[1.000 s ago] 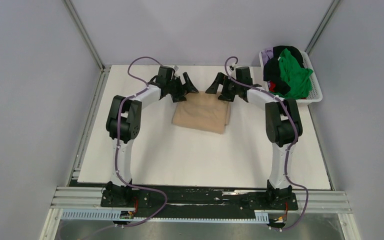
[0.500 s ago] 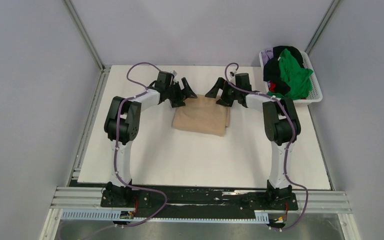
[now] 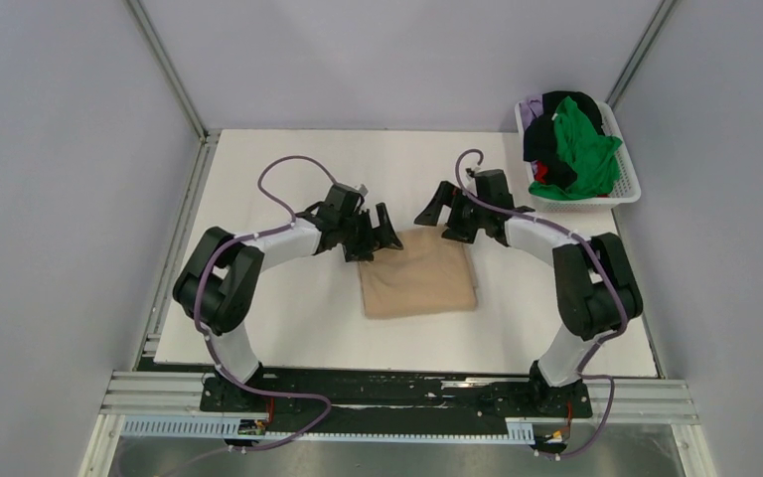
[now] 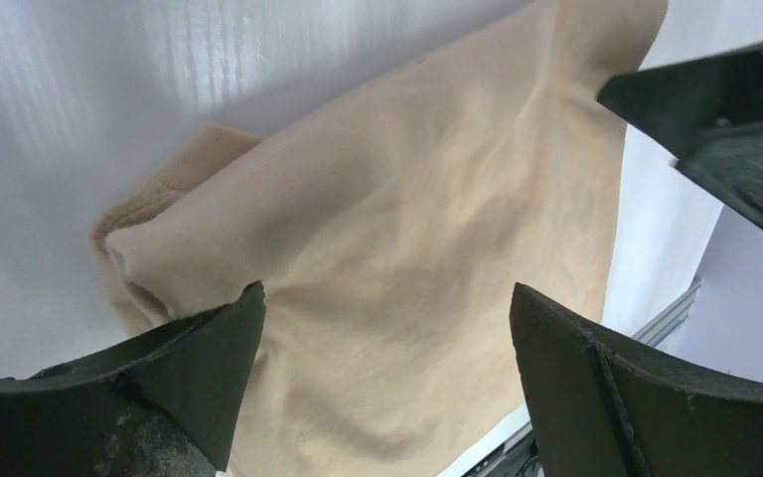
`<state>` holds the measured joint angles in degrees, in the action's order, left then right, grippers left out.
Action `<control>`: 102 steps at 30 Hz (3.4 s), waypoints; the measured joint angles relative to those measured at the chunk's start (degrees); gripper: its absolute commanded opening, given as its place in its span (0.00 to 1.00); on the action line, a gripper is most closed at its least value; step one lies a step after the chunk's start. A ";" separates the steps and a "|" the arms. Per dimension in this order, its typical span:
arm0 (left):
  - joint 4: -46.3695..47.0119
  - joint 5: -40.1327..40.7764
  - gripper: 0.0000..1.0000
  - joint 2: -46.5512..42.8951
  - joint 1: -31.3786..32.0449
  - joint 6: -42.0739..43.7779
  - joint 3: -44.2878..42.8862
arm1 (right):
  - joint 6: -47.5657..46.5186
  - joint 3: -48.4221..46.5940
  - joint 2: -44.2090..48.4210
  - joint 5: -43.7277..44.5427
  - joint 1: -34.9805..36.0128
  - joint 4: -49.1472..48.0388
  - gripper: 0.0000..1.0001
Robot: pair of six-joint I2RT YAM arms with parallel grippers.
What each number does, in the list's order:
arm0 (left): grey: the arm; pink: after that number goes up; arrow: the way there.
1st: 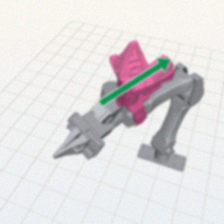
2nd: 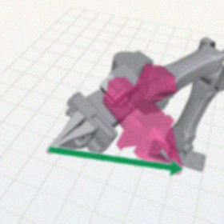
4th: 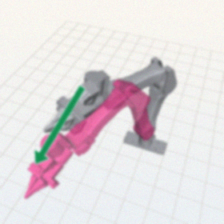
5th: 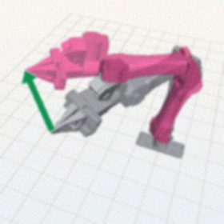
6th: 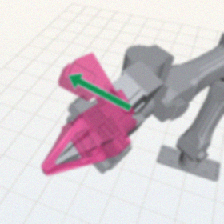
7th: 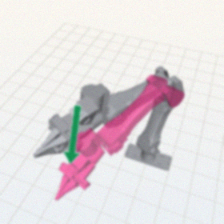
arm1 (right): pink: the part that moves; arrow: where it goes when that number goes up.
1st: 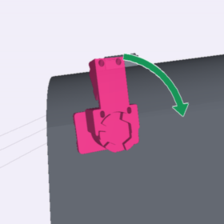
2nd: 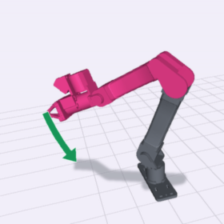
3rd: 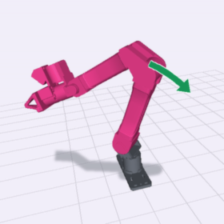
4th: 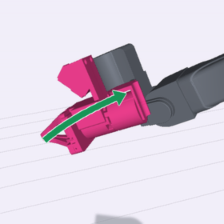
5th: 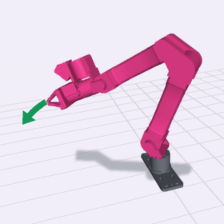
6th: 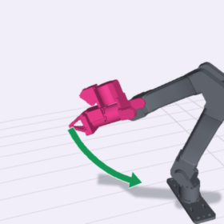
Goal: Fold and stack the t-shirts
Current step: Smooth out wrinkles on the folded tshirt, then put the neatly folded tshirt into the corner of the board with the left arm
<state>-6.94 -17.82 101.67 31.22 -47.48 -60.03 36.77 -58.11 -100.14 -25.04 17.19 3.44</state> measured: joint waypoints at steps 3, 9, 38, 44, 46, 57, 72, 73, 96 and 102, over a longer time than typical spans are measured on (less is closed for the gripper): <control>-0.52 0.63 1.00 -1.11 -0.37 -0.02 -0.28 | -0.07 0.04 3.80 0.00 0.00 0.57 1.00; -0.83 2.54 1.00 -2.54 -0.66 0.22 -3.87 | -0.50 0.04 8.52 -0.15 0.00 0.33 1.00; -7.65 8.00 1.00 10.67 -3.63 4.44 -17.62 | 0.68 -7.08 -4.66 -1.09 -3.50 4.11 1.00; -7.61 7.02 1.00 -4.04 -3.39 5.79 -13.25 | 0.63 -0.37 15.13 -1.27 -3.52 5.14 1.00; -4.26 3.89 1.00 -12.13 -2.36 5.64 -8.28 | 1.27 4.61 22.75 -2.08 -3.52 4.74 1.00; 10.43 -10.23 1.00 -14.25 13.84 2.67 17.31 | 5.86 27.17 39.30 -12.39 -2.47 4.79 1.00; 18.93 -9.57 1.00 -13.90 13.53 -1.03 25.38 | 9.05 32.96 25.64 -11.45 -5.29 0.50 1.00; 18.58 -8.94 1.00 -14.43 13.66 -0.96 25.57 | 9.14 32.96 25.73 -11.34 -5.29 0.52 1.00; -6.97 17.77 0.86 -20.61 5.11 3.32 17.59 | 1.49 31.65 47.43 3.52 -5.38 9.44 1.00; -4.26 13.46 0.69 -11.67 5.16 3.82 13.38 | 0.02 31.54 44.11 4.44 -5.38 10.19 1.00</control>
<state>-11.20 -4.36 90.00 36.38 -43.66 -46.65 36.80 -26.57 -56.03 -20.60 11.81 13.63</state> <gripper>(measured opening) 0.769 0.998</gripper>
